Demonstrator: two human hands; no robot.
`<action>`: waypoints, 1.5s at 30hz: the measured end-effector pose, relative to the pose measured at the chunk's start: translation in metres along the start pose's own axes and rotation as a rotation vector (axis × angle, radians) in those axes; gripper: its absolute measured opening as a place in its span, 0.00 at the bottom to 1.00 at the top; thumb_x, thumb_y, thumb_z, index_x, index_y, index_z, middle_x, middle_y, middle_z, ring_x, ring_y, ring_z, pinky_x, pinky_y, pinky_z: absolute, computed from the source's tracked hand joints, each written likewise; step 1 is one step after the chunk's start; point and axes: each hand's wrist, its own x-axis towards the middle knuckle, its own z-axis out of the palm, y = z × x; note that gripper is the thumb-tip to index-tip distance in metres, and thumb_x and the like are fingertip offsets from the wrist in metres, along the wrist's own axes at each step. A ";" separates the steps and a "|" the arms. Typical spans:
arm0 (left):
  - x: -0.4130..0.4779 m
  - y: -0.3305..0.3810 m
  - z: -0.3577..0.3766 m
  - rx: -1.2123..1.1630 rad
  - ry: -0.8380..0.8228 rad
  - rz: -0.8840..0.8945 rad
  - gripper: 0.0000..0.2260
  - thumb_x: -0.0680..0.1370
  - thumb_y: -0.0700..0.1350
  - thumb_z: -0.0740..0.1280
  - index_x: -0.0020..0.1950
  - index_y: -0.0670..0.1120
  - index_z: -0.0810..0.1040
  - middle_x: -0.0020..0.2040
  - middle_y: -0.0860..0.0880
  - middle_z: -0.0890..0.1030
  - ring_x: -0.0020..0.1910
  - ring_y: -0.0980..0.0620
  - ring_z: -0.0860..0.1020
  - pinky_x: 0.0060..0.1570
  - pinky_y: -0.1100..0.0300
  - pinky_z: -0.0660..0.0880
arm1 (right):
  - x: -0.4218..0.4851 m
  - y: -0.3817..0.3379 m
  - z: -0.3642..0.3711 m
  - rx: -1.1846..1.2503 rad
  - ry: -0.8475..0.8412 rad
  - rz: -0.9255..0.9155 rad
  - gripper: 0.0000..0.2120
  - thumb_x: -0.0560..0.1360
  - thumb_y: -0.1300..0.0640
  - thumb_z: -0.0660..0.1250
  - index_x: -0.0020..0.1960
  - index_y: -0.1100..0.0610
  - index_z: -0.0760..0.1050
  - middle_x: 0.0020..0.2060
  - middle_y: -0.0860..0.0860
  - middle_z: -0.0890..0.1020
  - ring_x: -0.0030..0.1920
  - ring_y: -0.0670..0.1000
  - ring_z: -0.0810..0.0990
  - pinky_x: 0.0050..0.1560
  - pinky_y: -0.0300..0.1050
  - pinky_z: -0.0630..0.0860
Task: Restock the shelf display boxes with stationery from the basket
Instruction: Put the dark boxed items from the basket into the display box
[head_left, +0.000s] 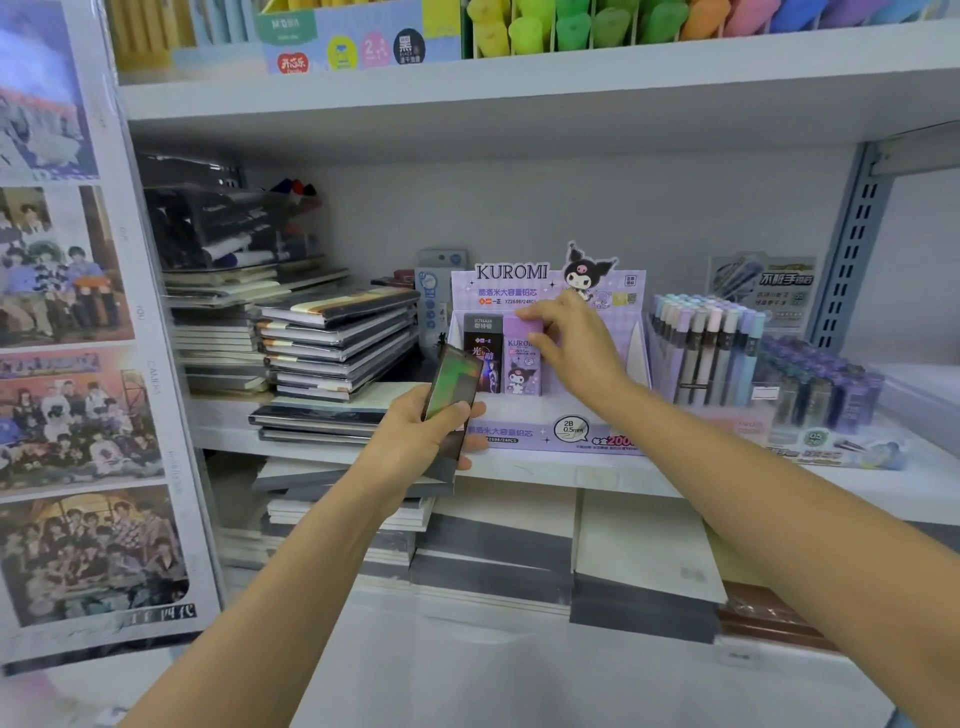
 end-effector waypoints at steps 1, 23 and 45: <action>-0.001 0.001 0.001 -0.007 0.006 0.005 0.08 0.81 0.42 0.63 0.61 0.46 0.75 0.53 0.51 0.84 0.43 0.50 0.85 0.35 0.61 0.79 | -0.003 0.000 0.000 -0.024 -0.008 0.016 0.17 0.77 0.62 0.68 0.64 0.54 0.76 0.47 0.49 0.70 0.47 0.48 0.73 0.49 0.40 0.70; -0.021 0.038 0.012 -0.082 0.095 0.129 0.08 0.78 0.41 0.69 0.56 0.46 0.80 0.37 0.44 0.84 0.30 0.49 0.80 0.29 0.60 0.78 | -0.049 -0.031 -0.050 0.557 -0.176 0.034 0.07 0.80 0.58 0.63 0.55 0.56 0.78 0.42 0.52 0.81 0.35 0.48 0.78 0.36 0.36 0.74; -0.026 0.035 0.029 0.383 0.062 0.374 0.10 0.82 0.45 0.61 0.61 0.47 0.77 0.52 0.48 0.83 0.50 0.51 0.80 0.46 0.56 0.75 | -0.061 -0.040 -0.053 0.432 -0.338 0.069 0.15 0.77 0.43 0.64 0.52 0.52 0.81 0.46 0.48 0.83 0.45 0.47 0.78 0.50 0.45 0.73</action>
